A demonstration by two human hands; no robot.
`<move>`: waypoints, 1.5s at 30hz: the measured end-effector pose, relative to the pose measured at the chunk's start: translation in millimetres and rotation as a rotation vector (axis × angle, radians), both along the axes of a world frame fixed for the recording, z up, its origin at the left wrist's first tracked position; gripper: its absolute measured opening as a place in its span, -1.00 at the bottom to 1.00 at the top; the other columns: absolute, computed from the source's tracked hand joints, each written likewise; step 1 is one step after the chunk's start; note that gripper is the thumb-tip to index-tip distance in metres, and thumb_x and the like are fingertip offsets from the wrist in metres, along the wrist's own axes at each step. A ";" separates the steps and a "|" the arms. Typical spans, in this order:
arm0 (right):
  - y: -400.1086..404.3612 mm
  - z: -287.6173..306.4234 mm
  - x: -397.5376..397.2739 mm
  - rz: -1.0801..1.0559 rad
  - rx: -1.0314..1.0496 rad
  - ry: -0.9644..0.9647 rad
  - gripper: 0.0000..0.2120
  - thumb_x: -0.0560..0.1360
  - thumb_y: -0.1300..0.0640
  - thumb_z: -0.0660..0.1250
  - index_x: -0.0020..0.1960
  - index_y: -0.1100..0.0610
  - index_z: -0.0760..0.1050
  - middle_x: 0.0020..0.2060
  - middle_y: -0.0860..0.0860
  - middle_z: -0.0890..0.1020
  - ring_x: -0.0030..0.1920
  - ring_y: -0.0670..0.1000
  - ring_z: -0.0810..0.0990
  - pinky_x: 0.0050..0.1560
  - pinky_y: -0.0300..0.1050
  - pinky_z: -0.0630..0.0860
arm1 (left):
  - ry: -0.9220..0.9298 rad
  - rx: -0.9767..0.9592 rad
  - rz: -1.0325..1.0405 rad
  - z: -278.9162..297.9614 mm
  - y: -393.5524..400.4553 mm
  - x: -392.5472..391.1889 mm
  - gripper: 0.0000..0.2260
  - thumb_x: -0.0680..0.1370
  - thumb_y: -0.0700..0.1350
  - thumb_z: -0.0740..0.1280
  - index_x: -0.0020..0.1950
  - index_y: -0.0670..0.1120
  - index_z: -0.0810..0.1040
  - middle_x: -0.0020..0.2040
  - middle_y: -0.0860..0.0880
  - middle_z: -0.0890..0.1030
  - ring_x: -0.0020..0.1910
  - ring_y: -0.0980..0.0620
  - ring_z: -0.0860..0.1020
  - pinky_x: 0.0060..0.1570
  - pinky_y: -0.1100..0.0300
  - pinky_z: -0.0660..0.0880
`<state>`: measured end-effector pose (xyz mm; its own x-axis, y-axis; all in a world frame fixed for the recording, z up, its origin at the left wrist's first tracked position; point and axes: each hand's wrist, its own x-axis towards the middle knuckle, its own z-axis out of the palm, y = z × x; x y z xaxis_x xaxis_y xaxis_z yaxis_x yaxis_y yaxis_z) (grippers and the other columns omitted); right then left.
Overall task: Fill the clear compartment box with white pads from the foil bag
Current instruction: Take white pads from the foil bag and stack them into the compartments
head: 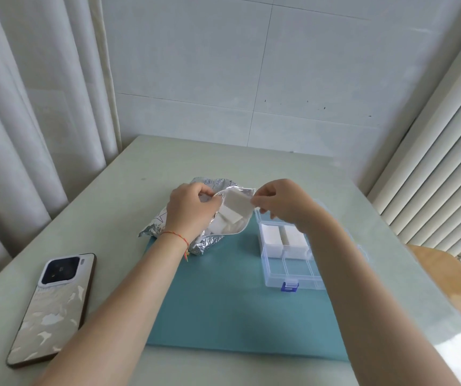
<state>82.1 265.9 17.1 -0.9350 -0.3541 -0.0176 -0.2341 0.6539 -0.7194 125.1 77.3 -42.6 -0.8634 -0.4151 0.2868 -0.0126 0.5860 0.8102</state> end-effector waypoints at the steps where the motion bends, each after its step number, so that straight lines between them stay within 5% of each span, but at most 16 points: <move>1: 5.0 3.0 1.5 -0.005 -0.057 -0.024 -0.87 0.51 0.20 0.34 -0.09 0.25 0.62 -0.30 0.03 0.64 -0.36 -0.04 0.51 -0.30 -0.21 0.46 | 0.026 -0.004 -0.007 1.7 2.7 0.1 -0.84 0.36 0.14 0.40 -0.18 0.09 0.58 -0.10 0.04 0.61 -0.02 0.03 0.54 0.02 0.13 0.48; 5: 24.0 7.9 4.2 0.048 -0.421 -0.177 -0.88 0.56 0.28 0.29 -0.08 0.27 0.59 -0.23 0.08 0.68 -0.26 -0.01 0.60 -0.21 -0.16 0.53 | 0.187 0.085 -0.031 22.3 26.3 9.6 -0.89 0.48 0.02 0.43 -0.13 0.00 0.62 -0.14 0.13 0.61 -0.09 0.17 0.52 -0.10 0.47 0.35; 9: 34.6 8.9 5.8 0.089 -0.672 -0.318 -0.86 0.58 0.27 0.25 -0.09 0.24 0.57 -0.24 0.09 0.66 -0.30 -0.02 0.59 -0.26 -0.21 0.52 | 0.039 0.622 -0.239 44.7 43.8 12.9 -0.88 0.55 -0.06 0.37 -0.14 -0.08 0.61 -0.22 -0.01 0.66 -0.28 0.05 0.60 -0.25 0.20 0.47; 12: 38.9 6.7 5.9 0.073 -0.718 -0.337 -0.87 0.57 0.28 0.26 -0.12 0.23 0.55 -0.30 0.07 0.64 -0.33 0.00 0.59 -0.27 -0.21 0.52 | 0.005 0.848 -0.394 49.0 51.7 11.6 -0.89 0.56 -0.17 0.35 -0.16 -0.14 0.58 -0.28 -0.09 0.64 -0.39 0.03 0.57 -0.40 0.25 0.41; 17: 35.6 -3.7 2.2 0.001 -0.606 -0.091 -0.94 0.50 0.25 0.38 -0.10 0.20 0.50 -0.23 0.09 0.66 -0.25 0.05 0.64 -0.17 -0.05 0.59 | 0.023 0.779 -0.271 44.0 57.7 3.6 -0.91 0.53 -0.22 0.38 -0.17 -0.17 0.57 -0.33 -0.10 0.63 -0.46 0.03 0.57 -0.46 0.28 0.42; 21: 27.8 -9.7 4.7 0.040 -0.251 0.261 -0.65 0.33 -0.03 0.56 -0.03 0.05 0.48 -0.07 -0.10 0.61 -0.07 -0.05 0.62 -0.07 -0.13 0.57 | 0.032 0.686 -0.229 40.2 62.5 1.4 -0.94 0.52 -0.22 0.39 -0.14 -0.19 0.58 -0.34 -0.08 0.65 -0.43 0.00 0.60 -0.44 0.25 0.47; 25: 21.3 -12.3 10.3 0.055 -0.148 0.404 -0.64 0.35 -0.06 0.55 -0.06 0.09 0.46 -0.11 -0.10 0.59 -0.15 -0.04 0.57 -0.14 -0.15 0.52 | 0.043 0.665 -0.249 38.8 65.7 1.5 -0.91 0.51 -0.18 0.41 -0.09 -0.21 0.59 -0.31 -0.08 0.66 -0.35 -0.01 0.63 -0.39 0.23 0.49; 29: 22.3 -7.1 15.3 0.059 -0.233 0.310 -0.77 0.45 0.03 0.47 -0.08 0.14 0.48 -0.16 -0.04 0.63 -0.21 0.01 0.62 -0.19 -0.16 0.53 | 0.037 0.751 -0.412 39.4 59.4 3.2 -0.82 0.45 -0.13 0.47 -0.04 -0.18 0.56 -0.21 -0.07 0.66 -0.27 0.03 0.63 -0.29 0.21 0.53; 34: 25.8 -0.4 16.6 0.183 -0.503 -0.008 -0.83 0.51 0.25 0.40 -0.03 0.30 0.44 -0.14 0.19 0.66 -0.18 0.13 0.69 -0.04 0.07 0.60 | -0.033 0.878 -0.575 36.1 43.9 1.4 -0.73 0.42 -0.09 0.49 0.00 -0.16 0.50 -0.18 -0.09 0.64 -0.21 -0.07 0.61 -0.06 0.08 0.52; 40: 25.4 -3.6 16.7 0.195 -0.521 -0.116 -0.83 0.51 0.22 0.41 -0.01 0.28 0.45 -0.21 0.13 0.62 -0.24 0.06 0.63 -0.08 0.00 0.56 | -0.060 0.918 -0.593 36.2 44.9 1.3 -0.83 0.41 -0.12 0.48 -0.12 -0.15 0.55 -0.29 -0.02 0.57 -0.33 0.06 0.50 -0.37 0.29 0.46; 45: 25.5 -5.0 16.6 0.179 -0.445 -0.112 -0.74 0.45 0.17 0.49 -0.03 0.27 0.46 -0.21 0.10 0.61 -0.26 0.04 0.62 -0.15 -0.07 0.55 | -0.083 0.882 -0.625 35.2 49.8 2.7 -0.82 0.37 -0.11 0.42 -0.11 -0.17 0.55 -0.31 -0.04 0.60 -0.31 0.06 0.58 -0.27 0.26 0.56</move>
